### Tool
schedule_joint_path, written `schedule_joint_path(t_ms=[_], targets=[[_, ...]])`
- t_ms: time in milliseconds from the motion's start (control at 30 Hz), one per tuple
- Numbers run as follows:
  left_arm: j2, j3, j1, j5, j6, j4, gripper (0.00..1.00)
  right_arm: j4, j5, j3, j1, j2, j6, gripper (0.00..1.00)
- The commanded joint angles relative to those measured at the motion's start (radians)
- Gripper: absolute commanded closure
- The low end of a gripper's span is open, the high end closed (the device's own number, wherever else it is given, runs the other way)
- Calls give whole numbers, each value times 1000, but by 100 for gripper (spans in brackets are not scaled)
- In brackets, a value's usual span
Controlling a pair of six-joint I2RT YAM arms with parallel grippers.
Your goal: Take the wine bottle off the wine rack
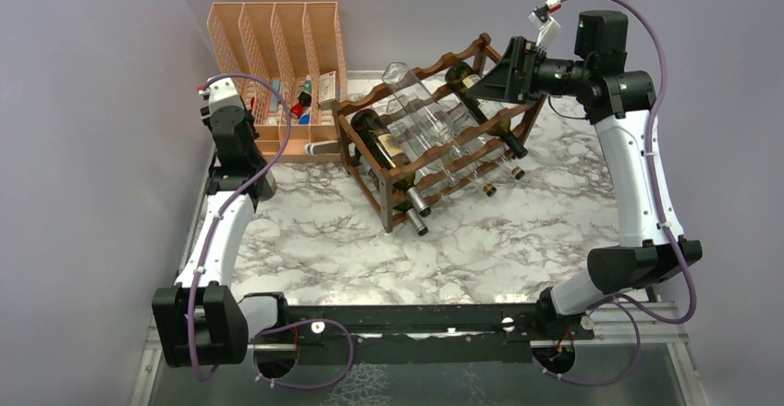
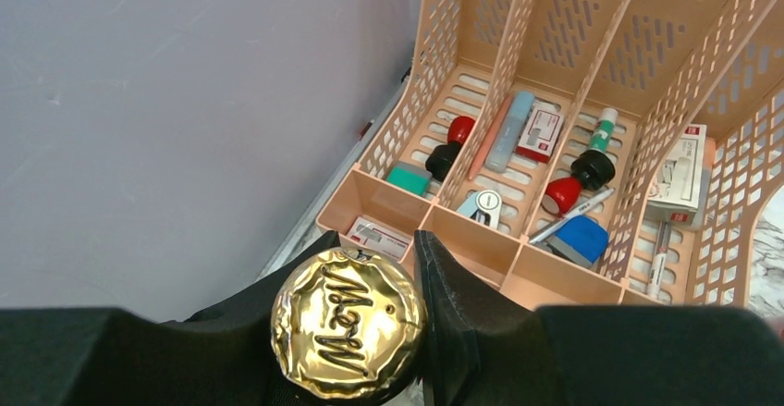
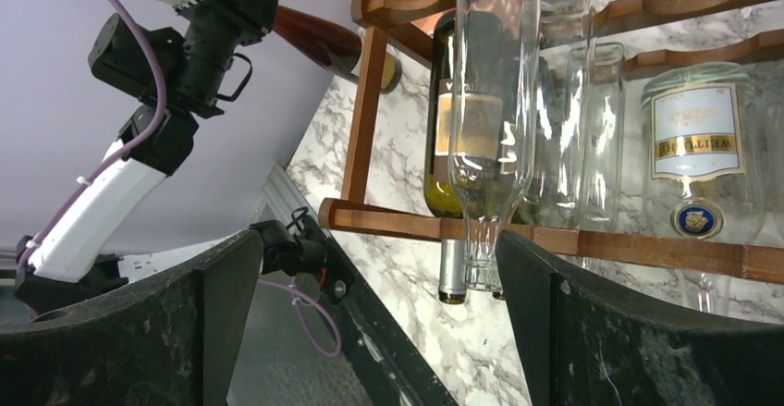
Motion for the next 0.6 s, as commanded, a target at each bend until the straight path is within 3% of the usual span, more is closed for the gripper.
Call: schedule_joint_path(t_ms=[0,67,267,367,567], targets=[[-57,79,6,36,-6,121,71,28,-15,-27,43,-36,-25,0],[-67,77,6,40,-11,91,51,22,21,-31,80,-29,-28,0],[-92,88,6,58,-17,-4,28,-18,121,19,173,-1,-41,0],[-104,110,6,53,-16,-57,4,-37,178,35,217,15,-52,0],[-150,226,3,89,-88,-259,1,-146,442,137,340,98,-125,0]])
